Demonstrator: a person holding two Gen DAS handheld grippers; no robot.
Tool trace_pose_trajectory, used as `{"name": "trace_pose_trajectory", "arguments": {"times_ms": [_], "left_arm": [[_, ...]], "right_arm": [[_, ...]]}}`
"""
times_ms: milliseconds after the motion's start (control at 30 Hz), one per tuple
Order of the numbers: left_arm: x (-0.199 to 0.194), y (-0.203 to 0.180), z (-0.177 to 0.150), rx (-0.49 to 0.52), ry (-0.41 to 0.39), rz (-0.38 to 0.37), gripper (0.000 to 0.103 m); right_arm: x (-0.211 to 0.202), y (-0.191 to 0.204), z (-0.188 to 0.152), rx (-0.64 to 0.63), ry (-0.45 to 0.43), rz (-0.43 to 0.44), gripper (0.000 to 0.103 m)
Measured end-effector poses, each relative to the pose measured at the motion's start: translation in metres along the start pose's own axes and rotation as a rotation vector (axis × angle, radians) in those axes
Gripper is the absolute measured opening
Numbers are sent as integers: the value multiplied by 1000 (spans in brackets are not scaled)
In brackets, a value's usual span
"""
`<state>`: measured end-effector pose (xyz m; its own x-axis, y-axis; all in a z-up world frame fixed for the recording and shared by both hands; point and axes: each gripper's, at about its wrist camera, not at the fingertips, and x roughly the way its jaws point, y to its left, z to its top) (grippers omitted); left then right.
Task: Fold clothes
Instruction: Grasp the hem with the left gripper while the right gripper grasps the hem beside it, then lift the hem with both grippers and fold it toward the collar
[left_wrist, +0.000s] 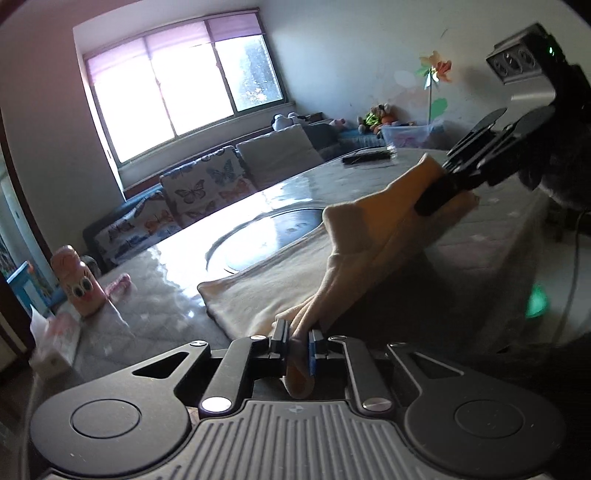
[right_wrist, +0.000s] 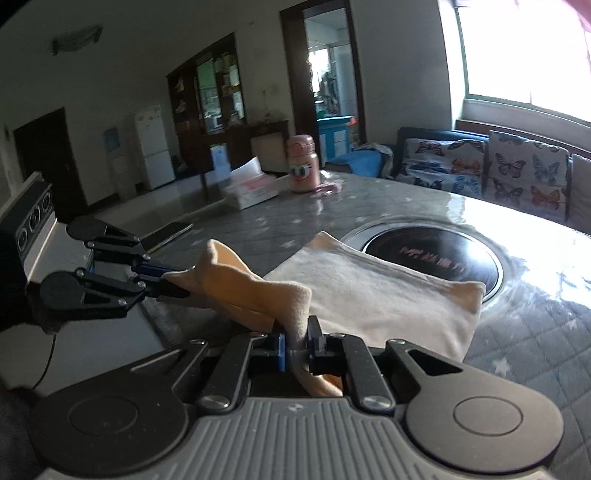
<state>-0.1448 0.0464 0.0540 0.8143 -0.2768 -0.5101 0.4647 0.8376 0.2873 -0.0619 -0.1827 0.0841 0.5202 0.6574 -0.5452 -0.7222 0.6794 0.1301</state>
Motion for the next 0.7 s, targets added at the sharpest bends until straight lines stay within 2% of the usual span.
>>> {"name": "trace_pose_trajectory", "arguments": {"times_ms": [233, 433, 700], "left_arm": [[7, 13, 12, -53, -17, 17, 12], [55, 42, 40, -77, -44, 41, 12], [160, 83, 51, -157, 94, 51, 12]], "right_arm": [[2, -1, 12, -15, 3, -4, 9], [29, -37, 42, 26, 2, -48, 9], [110, -105, 64, 109, 79, -113, 9]]}}
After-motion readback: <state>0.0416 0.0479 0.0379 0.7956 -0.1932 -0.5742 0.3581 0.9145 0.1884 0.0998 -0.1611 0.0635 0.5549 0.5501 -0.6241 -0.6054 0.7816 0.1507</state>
